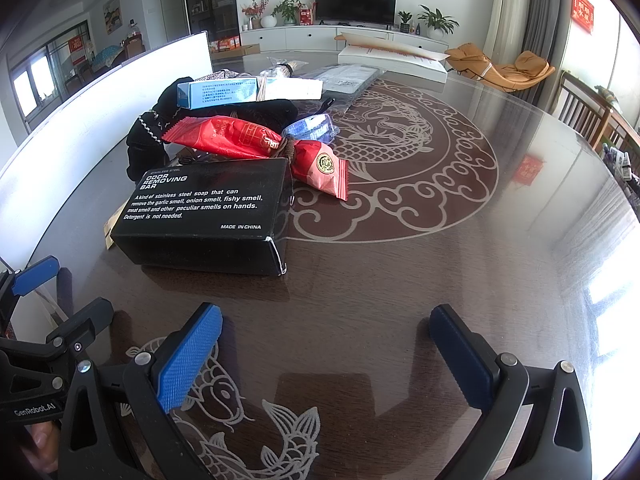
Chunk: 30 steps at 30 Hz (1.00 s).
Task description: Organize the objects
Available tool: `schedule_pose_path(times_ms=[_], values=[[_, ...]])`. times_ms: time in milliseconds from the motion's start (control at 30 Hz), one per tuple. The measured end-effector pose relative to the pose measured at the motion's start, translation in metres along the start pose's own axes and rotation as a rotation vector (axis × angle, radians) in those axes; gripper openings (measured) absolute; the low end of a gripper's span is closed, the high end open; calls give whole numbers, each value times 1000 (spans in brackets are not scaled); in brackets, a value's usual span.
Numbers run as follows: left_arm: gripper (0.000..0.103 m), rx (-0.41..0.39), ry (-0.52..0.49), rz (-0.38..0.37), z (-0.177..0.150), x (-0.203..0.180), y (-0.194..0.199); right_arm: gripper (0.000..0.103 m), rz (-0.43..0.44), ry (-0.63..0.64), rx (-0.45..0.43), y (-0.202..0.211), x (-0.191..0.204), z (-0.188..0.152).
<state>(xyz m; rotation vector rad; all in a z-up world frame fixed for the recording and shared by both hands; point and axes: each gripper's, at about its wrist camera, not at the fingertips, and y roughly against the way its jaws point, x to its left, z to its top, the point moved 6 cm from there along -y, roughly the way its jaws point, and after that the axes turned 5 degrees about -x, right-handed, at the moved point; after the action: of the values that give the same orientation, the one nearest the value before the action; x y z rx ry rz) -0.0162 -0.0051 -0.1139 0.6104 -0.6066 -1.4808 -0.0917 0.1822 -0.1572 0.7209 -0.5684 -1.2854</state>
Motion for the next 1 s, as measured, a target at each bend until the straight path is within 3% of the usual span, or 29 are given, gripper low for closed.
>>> schedule_pose_path(times_ms=[1000], values=[[103,-2,0,-2,3,2,-1,103,0,0,-1,0,0,0]])
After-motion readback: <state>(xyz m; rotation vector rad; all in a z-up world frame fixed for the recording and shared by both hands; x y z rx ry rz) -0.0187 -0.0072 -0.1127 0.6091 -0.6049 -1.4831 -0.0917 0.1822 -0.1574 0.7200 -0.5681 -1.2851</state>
